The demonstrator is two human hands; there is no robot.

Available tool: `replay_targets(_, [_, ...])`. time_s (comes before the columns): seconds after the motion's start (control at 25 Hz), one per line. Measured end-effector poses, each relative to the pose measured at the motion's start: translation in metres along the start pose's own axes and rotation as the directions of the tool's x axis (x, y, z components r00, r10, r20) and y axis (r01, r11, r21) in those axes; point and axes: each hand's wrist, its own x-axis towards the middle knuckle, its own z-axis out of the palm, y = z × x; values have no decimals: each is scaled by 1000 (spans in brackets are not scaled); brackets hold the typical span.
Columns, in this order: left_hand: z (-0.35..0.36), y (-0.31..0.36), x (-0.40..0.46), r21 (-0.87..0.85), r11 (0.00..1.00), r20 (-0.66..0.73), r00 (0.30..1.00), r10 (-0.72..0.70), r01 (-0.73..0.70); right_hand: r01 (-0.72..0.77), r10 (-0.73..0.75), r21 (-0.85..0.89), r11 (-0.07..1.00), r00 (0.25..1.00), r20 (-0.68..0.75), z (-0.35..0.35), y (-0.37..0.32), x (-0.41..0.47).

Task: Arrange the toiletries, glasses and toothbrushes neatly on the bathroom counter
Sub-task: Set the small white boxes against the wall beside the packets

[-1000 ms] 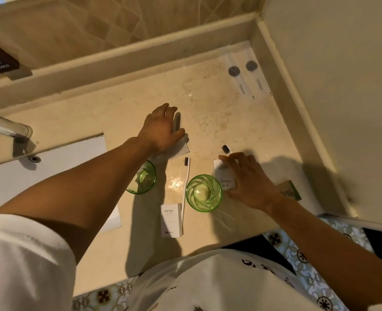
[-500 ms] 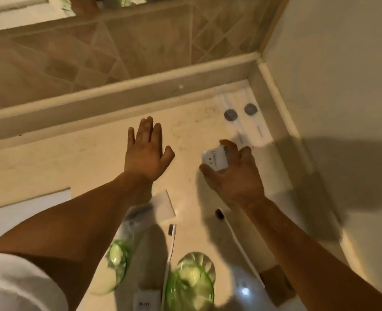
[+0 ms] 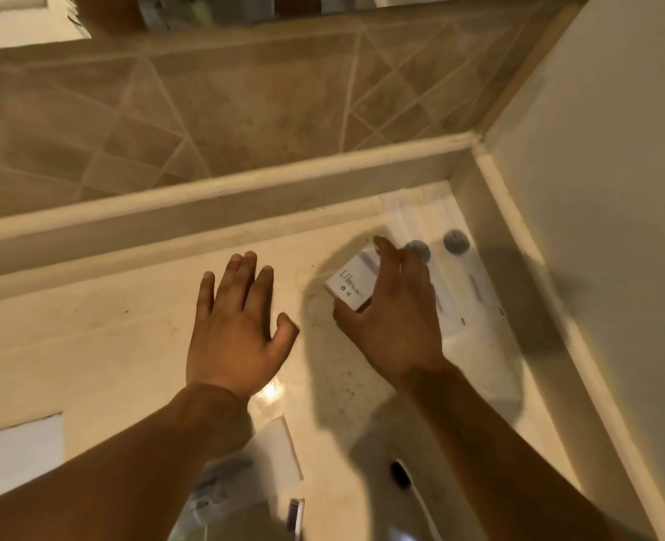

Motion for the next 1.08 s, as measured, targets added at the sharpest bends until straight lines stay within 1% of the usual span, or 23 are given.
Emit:
replay_targets(0.08, [1, -1, 1, -1, 1000, -14, 1000, 3, -3, 30, -30, 41, 999, 999, 11, -8, 4, 22])
replay_targets(0.2, [1, 0, 1, 2, 1000, -18, 1000, 9, -9, 63, -69, 99, 993, 995, 65, -17, 6, 50])
replay_targets(0.36, [0, 0, 1, 15, 1000, 3, 1000, 1, -1, 167, -173, 46, 985, 970, 173, -20, 4, 71])
replay_targets(0.48, [1, -1, 2, 21, 1000, 10, 1000, 5, -5, 195, -193, 12, 981, 955, 225, -17, 3, 77])
replay_targets(0.64, [2, -2, 1, 20, 1000, -7, 1000, 7, -7, 208, -205, 3, 978, 963, 173, -15, 5, 80])
replay_targets(0.84, [5, -2, 1, 20, 1000, -26, 1000, 14, -14, 218, -207, -91, 972, 972, 113, -11, 6, 77])
replay_targets(0.96, [5, -3, 1, 31, 999, -28, 999, 18, -17, 173, -165, -86, 981, 982, 93, -11, 6, 74])
replay_targets(1.08, [4, -2, 1, 34, 999, -17, 1000, 14, -13, 118, -115, -64, 991, 993, 36, -6, 2, 61])
